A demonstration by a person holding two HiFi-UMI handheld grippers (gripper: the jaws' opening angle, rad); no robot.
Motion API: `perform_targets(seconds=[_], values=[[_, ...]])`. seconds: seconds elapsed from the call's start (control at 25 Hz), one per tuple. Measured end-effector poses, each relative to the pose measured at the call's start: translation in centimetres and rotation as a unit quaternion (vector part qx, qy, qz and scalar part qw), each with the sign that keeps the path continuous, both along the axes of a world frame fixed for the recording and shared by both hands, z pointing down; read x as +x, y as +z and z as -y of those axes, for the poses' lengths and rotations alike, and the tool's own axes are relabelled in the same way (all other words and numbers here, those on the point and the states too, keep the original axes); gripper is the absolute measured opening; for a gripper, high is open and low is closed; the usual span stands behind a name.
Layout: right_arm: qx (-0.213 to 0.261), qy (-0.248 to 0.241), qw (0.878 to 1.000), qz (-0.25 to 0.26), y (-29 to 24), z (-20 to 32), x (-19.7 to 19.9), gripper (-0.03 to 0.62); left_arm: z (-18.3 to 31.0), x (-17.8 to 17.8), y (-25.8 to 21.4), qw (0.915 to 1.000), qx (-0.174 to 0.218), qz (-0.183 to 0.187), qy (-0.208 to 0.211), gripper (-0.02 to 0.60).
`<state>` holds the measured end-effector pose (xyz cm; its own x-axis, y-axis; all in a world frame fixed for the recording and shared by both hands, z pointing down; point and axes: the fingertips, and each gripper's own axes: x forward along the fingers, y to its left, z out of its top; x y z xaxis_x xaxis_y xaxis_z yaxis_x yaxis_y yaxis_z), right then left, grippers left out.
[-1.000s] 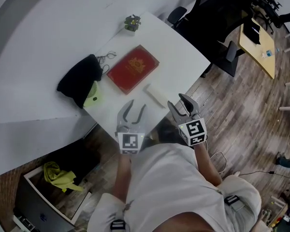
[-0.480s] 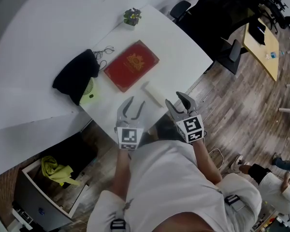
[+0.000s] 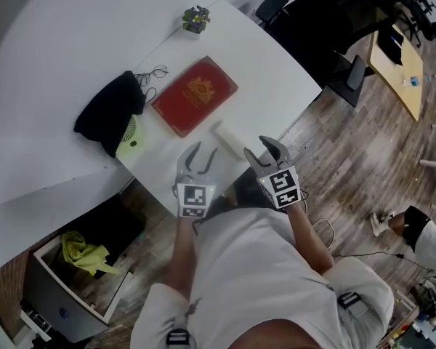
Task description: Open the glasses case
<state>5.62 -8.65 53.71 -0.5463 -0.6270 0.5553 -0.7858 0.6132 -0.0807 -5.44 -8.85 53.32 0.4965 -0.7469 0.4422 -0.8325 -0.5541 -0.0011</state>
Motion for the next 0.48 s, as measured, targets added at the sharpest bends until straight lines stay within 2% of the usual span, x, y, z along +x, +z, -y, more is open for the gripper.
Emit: perform_targets(seconds=[0.48], values=[[-0.038, -0.028, 0.999, -0.018, 3.6, 0.5, -0.8, 0.202, 0.9, 0.1, 4.2, 0.999, -0.043, 0.011, -0.003, 0.187]])
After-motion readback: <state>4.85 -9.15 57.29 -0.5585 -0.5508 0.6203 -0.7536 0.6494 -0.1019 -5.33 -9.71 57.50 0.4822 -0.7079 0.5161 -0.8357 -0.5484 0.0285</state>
